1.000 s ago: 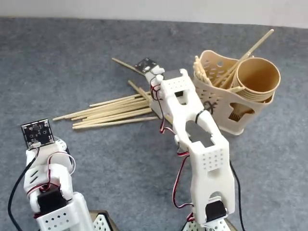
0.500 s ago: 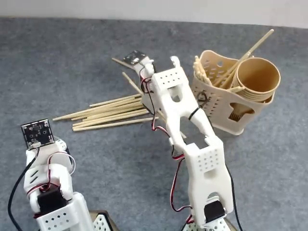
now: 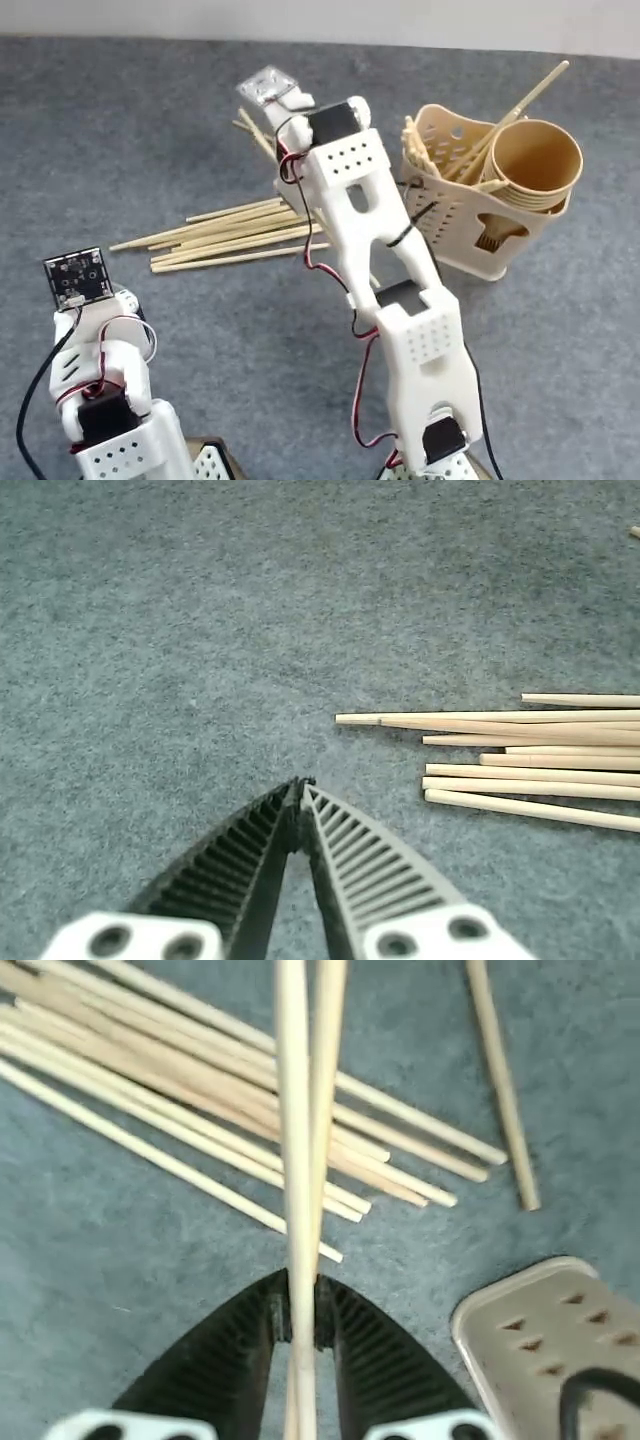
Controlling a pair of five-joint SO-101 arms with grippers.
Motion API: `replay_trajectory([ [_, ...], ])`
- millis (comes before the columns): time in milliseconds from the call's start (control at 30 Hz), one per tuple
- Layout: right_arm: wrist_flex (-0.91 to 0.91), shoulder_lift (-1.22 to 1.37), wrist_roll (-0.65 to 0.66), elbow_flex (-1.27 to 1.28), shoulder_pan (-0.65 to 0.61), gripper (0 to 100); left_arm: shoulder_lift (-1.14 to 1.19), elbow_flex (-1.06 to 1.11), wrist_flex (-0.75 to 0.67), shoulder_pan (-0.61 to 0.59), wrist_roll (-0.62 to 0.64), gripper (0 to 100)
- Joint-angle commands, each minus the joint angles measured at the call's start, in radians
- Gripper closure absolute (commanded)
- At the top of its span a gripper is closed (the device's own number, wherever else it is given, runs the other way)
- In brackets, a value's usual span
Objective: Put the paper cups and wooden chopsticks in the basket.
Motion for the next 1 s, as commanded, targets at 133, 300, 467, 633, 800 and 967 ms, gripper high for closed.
replay_trajectory([
  [133, 0.013, -0.371, -0.052, 0.117, -0.070, 99.3, -0.002, -0.004, -0.018, -0.002, -0.008, 99],
  [300, 0.008, -0.662, -0.052, 0.400, -0.110, 99.3, -0.002, 0.004, -0.018, -0.002, -0.008, 99],
  [467, 0.007, -0.909, -0.054, 0.487, -0.104, 99.3, -0.002, 0.002, -0.014, -0.002, -0.008, 99],
  [633, -0.081, -1.029, -0.052, 0.487, 0.033, 99.3, -0.002, 0.001, -0.014, 0.002, -0.008, 99],
  [800, -0.193, -1.067, -0.054, 0.487, 0.159, 99.3, -0.002, 0.002, -0.017, 0.002, -0.008, 99],
  [967, -0.320, -1.075, -0.054, 0.487, 0.239, 99.3, -0.002, 0.005, -0.018, 0.004, -0.008, 99],
])
